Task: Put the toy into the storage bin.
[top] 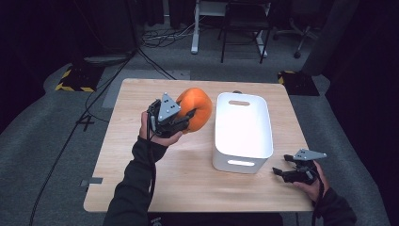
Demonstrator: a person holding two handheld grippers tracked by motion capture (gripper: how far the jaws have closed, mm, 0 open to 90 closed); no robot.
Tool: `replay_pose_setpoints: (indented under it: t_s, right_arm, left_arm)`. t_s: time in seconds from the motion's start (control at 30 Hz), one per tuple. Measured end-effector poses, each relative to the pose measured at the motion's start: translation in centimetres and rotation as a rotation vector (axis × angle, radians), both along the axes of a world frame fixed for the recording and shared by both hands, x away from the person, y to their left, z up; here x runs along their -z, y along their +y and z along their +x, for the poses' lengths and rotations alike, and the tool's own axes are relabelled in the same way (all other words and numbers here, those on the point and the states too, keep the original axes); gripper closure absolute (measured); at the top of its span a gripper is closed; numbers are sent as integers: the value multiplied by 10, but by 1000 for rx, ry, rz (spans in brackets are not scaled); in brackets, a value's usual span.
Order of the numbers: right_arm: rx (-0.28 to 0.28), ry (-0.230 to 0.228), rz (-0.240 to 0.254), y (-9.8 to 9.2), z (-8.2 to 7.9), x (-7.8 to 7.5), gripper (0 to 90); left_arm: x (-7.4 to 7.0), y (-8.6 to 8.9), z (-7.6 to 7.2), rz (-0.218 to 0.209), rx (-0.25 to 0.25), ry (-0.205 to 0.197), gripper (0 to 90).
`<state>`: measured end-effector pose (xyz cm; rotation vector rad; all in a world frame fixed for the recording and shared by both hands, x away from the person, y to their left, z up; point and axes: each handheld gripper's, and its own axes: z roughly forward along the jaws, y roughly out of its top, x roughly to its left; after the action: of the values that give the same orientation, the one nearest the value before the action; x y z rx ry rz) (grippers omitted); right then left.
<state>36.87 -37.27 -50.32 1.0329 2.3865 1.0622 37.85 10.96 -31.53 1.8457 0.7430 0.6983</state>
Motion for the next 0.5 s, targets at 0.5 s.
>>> replay_pose_setpoints:
  t_s: [0.5]
  right_arm:
    - [0,1,0,0,0,0,183]
  left_arm:
    - [-21,-27,-10,-45,123,-16,556]
